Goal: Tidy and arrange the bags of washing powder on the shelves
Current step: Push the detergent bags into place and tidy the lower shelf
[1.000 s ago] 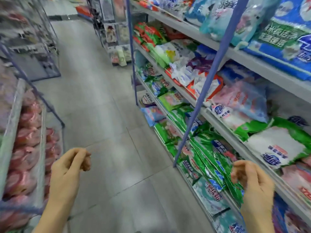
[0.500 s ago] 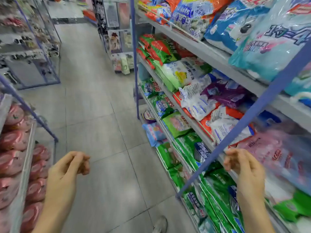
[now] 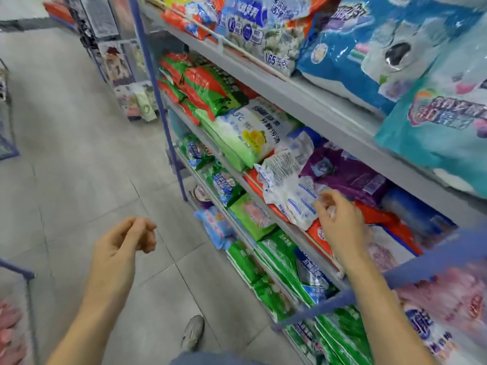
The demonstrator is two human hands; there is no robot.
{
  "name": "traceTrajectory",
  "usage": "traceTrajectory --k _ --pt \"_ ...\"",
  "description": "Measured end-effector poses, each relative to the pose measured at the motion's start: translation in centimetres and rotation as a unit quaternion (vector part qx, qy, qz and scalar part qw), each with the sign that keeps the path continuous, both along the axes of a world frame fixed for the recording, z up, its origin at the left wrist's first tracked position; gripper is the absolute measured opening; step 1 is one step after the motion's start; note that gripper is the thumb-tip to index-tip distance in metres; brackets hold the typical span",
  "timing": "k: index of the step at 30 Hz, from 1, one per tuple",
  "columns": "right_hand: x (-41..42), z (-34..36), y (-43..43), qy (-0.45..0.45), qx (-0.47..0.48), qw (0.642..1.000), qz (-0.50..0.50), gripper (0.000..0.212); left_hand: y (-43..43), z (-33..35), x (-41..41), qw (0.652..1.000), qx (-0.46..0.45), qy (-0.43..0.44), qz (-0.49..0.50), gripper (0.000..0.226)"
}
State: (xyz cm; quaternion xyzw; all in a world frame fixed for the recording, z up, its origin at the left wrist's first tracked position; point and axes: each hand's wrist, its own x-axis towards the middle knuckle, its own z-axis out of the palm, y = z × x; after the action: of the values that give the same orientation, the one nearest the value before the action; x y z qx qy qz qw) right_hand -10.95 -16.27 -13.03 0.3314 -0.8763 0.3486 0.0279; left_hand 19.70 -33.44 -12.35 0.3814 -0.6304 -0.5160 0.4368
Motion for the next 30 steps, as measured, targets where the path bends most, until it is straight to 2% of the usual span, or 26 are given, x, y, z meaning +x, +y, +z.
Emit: traceTrajectory --k 3,6,8,10,12,14,18,23,24,28,30 --pt "-3.6 -0.9 -4.5 0.088 0.119 0.987 -0.059 0.046 -4.2 0.6 -2.2 0.998 0.002 0.001 -0.061 0.037" --pt "-6.5 -1.4 -8.3 0.114 0.261 0.953 -0.103 0.081 -8.5 1.2 -3.5 0.994 -0.001 -0.014 -0.106 0.034" --pt "-7.7 -1.8 -9.7 0.113 0.298 0.943 -0.100 0.088 -10.9 1.2 -4.0 0.992 0.001 -0.019 -0.128 0.033" --pt "-8.1 -2.0 -10.1 0.119 0.315 0.936 -0.106 0.086 -12.9 1.1 -4.3 0.989 0.006 -0.020 -0.148 0.032" --pt "-8.1 -2.2 -10.0 0.152 0.272 0.941 -0.129 0.066 -14.5 0.9 -4.8 0.986 0.011 -0.016 -0.166 0.032" --pt "-7.7 -1.5 -9.9 0.153 0.184 0.961 -0.136 0.045 -15.9 0.6 -5.4 0.982 0.008 -0.022 -0.189 0.033" --pt "-5.2 0.9 -9.2 0.101 -0.014 0.987 -0.121 0.032 -17.8 0.0 -7.2 0.966 -0.004 -0.039 -0.255 0.032" --pt "-0.9 4.8 -8.1 0.003 -0.215 0.968 -0.129 0.012 -17.3 0.3 -11.8 0.936 -0.009 -0.041 -0.350 0.026" --pt "-0.1 5.5 -8.0 -0.015 -0.232 0.965 -0.124 0.009 -16.8 0.6 -12.9 0.927 -0.011 -0.039 -0.372 0.025" --pt "3.1 7.6 -6.9 -0.063 -0.273 0.951 -0.134 0.020 -13.1 1.2 -17.1 0.880 0.006 -0.051 -0.472 0.011" --pt "4.3 8.4 -6.1 -0.080 -0.330 0.926 -0.168 0.022 -11.0 0.9 -18.6 0.850 -0.005 -0.090 -0.519 0.034"
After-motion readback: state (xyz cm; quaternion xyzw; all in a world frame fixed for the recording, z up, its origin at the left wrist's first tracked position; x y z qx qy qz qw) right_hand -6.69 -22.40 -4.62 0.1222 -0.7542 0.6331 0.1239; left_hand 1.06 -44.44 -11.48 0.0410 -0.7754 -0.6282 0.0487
